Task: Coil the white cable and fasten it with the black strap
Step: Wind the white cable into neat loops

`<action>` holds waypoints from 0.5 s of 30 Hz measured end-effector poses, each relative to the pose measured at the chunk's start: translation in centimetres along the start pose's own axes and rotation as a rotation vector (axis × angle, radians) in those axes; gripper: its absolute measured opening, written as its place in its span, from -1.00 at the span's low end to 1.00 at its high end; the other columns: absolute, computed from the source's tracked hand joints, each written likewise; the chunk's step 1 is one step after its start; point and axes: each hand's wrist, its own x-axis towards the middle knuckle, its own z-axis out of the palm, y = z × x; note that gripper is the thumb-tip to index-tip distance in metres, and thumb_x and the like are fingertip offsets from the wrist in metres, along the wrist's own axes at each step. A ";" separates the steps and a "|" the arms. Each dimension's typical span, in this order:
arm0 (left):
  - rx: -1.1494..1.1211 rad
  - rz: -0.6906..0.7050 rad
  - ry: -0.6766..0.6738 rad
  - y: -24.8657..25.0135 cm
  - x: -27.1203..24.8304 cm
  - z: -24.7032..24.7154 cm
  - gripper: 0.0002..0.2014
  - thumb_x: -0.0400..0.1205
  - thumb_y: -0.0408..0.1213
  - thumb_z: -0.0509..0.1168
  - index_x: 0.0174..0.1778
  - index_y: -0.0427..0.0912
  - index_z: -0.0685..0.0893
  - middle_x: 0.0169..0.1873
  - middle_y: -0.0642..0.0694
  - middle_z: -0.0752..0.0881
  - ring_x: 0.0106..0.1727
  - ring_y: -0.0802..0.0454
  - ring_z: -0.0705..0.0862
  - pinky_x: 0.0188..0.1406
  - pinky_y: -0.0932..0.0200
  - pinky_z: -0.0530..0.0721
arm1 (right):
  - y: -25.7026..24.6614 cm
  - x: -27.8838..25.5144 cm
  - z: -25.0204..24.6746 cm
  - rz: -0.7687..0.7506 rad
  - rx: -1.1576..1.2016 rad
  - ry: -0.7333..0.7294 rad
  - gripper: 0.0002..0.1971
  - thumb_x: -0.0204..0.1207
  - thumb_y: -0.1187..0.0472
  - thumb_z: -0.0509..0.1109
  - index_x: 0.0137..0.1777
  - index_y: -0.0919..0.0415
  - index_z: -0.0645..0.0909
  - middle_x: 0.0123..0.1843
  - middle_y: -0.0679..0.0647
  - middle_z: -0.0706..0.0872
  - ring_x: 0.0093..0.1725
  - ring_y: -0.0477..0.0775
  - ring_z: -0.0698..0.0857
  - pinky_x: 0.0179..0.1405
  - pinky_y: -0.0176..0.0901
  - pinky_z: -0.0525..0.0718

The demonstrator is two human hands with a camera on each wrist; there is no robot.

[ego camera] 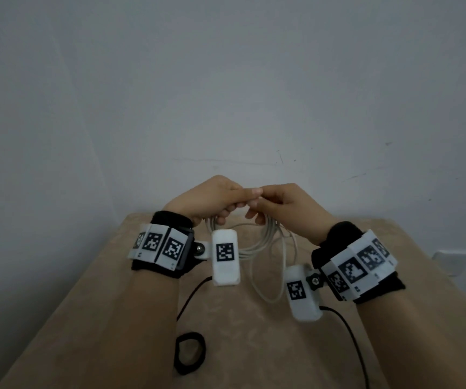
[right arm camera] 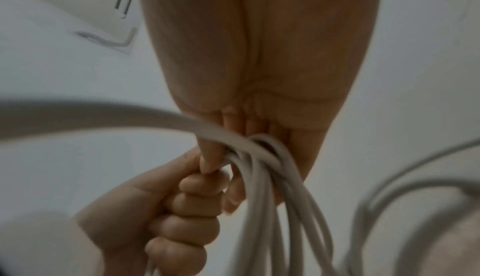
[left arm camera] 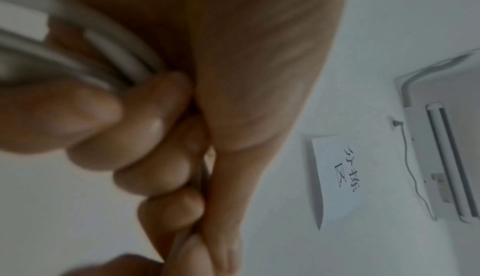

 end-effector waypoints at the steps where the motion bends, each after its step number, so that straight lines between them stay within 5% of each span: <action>1: -0.046 0.021 0.054 -0.1 0.1 -0.1 -0.60 0.61 -0.04 0.34 -0.48 -0.17 0.51 -0.71 0.11 0.31 -0.67 0.17 0.22 -0.66 0.32 0.30 | 0.1 0.0 -0.2 0.004 0.003 0.012 -0.85 0.57 0.21 0.41 0.10 0.15 0.70 -0.09 0.04 0.82 -0.18 -0.11 0.76 -0.12 -0.26 0.71; 4: -0.161 0.069 0.244 -0.5 0.2 -1.0 -0.62 0.61 -0.07 0.36 -0.45 -0.16 0.46 -0.71 0.12 0.27 -0.68 0.18 0.19 -0.71 0.34 0.25 | 0.9 0.1 -0.9 0.069 -0.084 -0.011 -0.59 0.44 0.33 0.51 0.28 0.09 0.59 0.12 0.04 0.76 0.10 -0.01 0.75 0.13 -0.13 0.72; 6: -0.253 0.090 0.365 -0.8 0.3 -1.7 -0.61 0.61 -0.07 0.36 -0.45 -0.14 0.44 -0.69 0.12 0.25 -0.67 0.18 0.17 -0.71 0.34 0.22 | 1.6 0.3 -1.3 0.120 -0.184 0.065 -0.60 0.47 0.37 0.46 0.30 0.12 0.60 0.13 0.05 0.73 0.08 0.01 0.73 0.12 -0.12 0.72; 9: -0.399 0.085 0.489 -1.5 0.0 -3.1 -0.61 0.61 -0.03 0.36 -0.44 -0.12 0.43 -0.64 0.08 0.25 -0.65 0.16 0.17 -0.70 0.32 0.22 | 2.3 0.2 -2.1 0.161 0.008 0.317 -0.85 0.61 0.36 0.31 0.04 0.32 0.72 -0.15 0.13 0.78 -0.21 0.04 0.77 -0.33 -0.25 0.74; 15: -0.522 0.021 0.616 -2.7 -0.4 -4.6 -0.62 0.63 -0.03 0.35 -0.43 -0.13 0.47 -0.67 0.10 0.28 -0.67 0.17 0.20 -0.72 0.34 0.26 | 2.6 -0.2 -4.2 0.220 0.693 0.587 -0.74 0.72 0.22 0.15 -0.01 0.36 0.62 -0.25 0.16 0.82 -0.30 -0.05 0.81 -0.68 -0.41 0.45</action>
